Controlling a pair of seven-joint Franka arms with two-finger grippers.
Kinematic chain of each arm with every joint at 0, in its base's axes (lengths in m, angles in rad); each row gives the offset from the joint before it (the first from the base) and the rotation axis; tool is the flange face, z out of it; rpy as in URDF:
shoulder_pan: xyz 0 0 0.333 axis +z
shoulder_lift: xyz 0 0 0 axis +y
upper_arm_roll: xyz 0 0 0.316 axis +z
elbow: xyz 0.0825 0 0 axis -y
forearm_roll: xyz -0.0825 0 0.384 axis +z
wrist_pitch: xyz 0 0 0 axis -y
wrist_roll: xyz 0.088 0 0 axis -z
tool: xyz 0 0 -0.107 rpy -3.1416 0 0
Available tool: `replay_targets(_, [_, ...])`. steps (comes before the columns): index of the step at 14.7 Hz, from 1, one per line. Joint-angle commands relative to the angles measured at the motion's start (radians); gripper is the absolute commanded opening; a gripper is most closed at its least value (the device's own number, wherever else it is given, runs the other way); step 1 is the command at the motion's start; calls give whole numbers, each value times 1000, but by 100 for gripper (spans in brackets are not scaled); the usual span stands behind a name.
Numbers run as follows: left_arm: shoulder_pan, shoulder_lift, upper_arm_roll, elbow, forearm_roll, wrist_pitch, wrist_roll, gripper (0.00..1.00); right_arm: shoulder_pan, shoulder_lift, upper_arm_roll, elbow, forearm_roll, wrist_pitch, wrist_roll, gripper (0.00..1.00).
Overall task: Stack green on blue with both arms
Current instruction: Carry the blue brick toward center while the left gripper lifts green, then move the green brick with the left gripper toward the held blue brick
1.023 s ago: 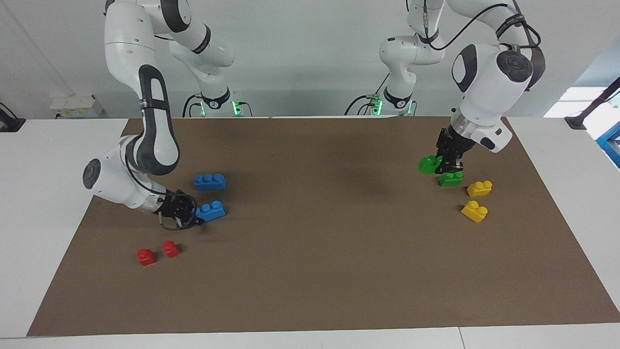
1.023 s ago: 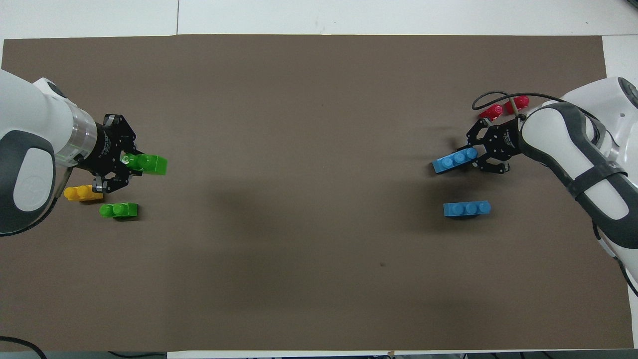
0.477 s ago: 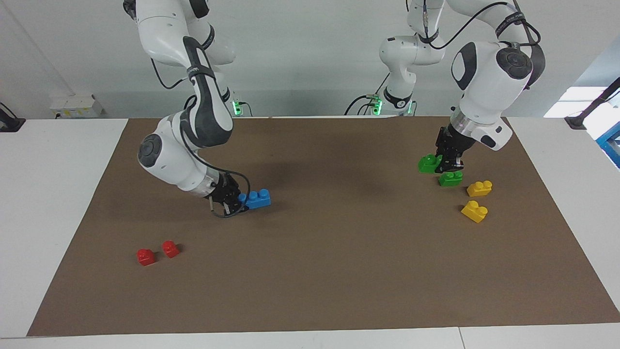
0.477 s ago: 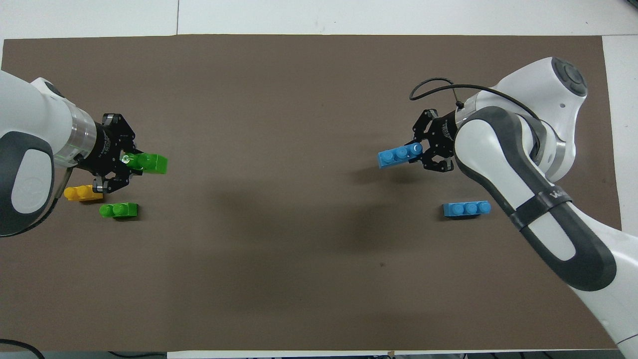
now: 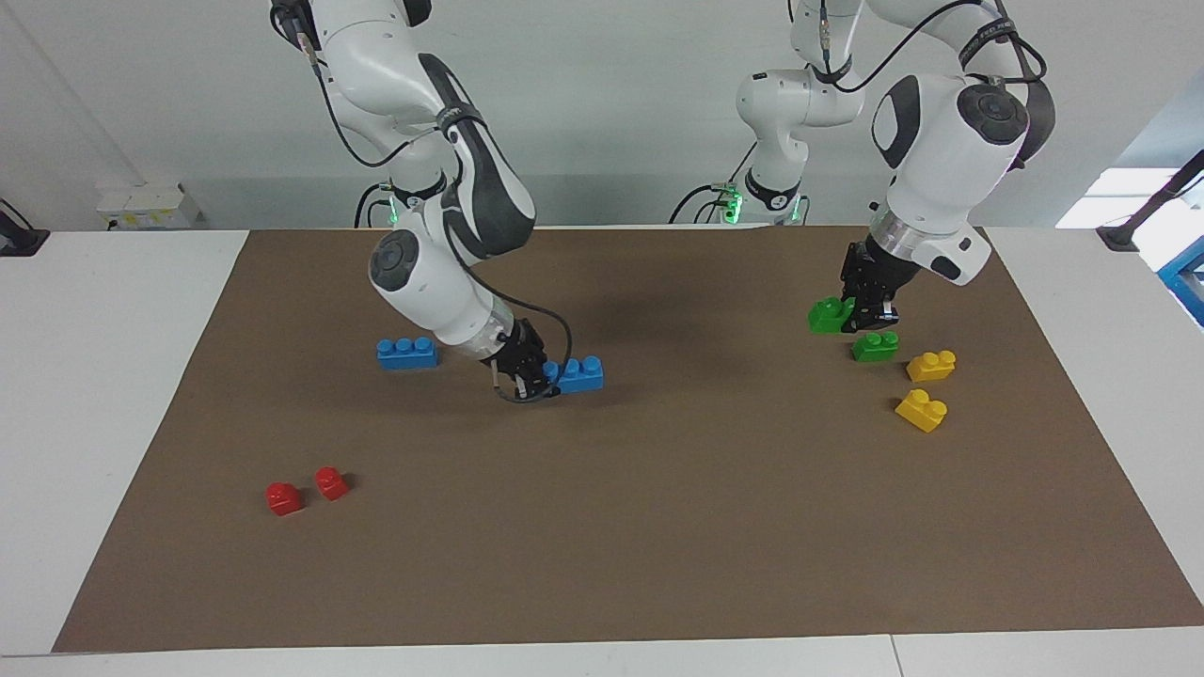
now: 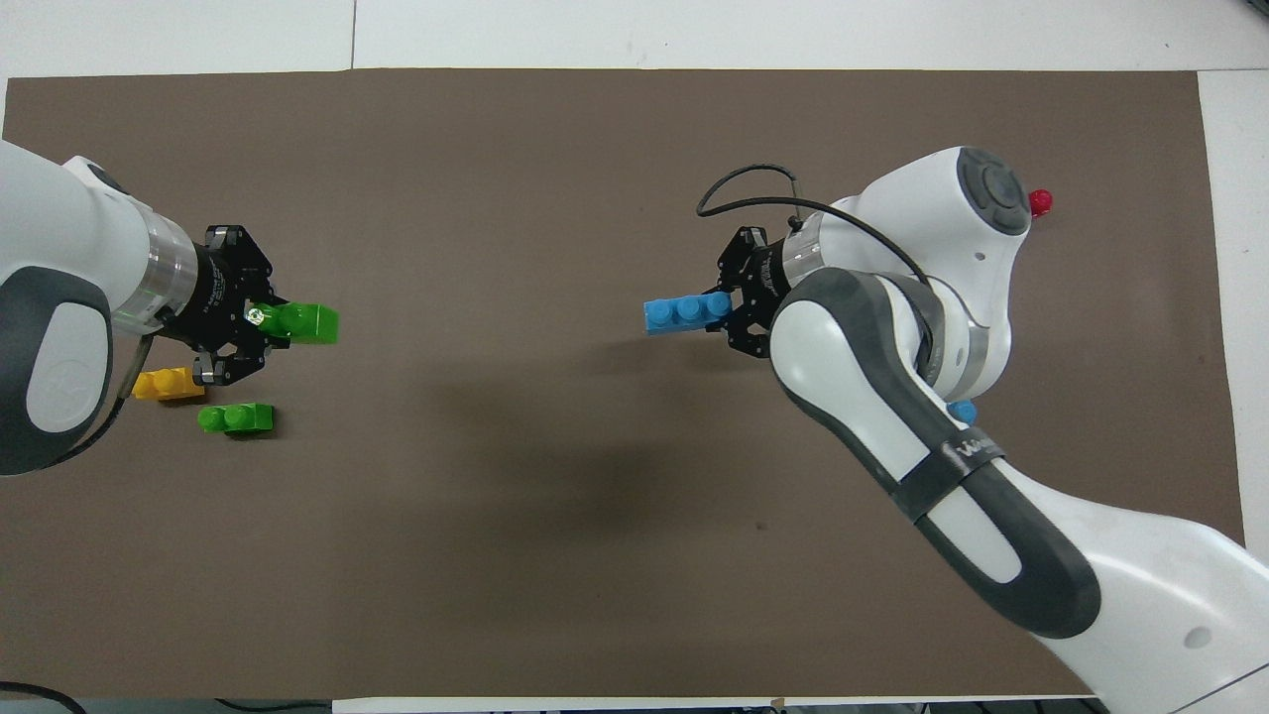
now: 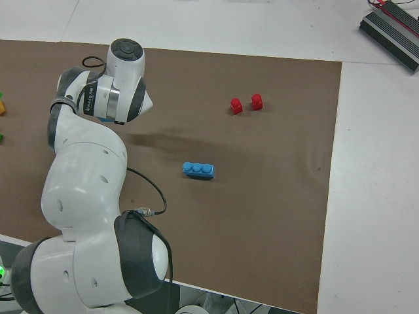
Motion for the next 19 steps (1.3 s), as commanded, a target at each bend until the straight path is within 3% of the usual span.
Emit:
replay_targets(1, [-18,-11,-11,5,-18,-11,-36,0,76,14,-3,-34,41,110,49,0])
replay_targets(7, [-84,-12,-20,-7,-18,30,-159,0,115,54,-3,-83,41,244,54,0])
replay_targets(13, [-191,-17,-18,-35,-15,95,-288,0,118,83,-3,-94,47,292,52,0])
replay_targets(19, [-222,-17,-18,-38,-15,101,-314,0,159,123,-3,-94,96,370,52,0])
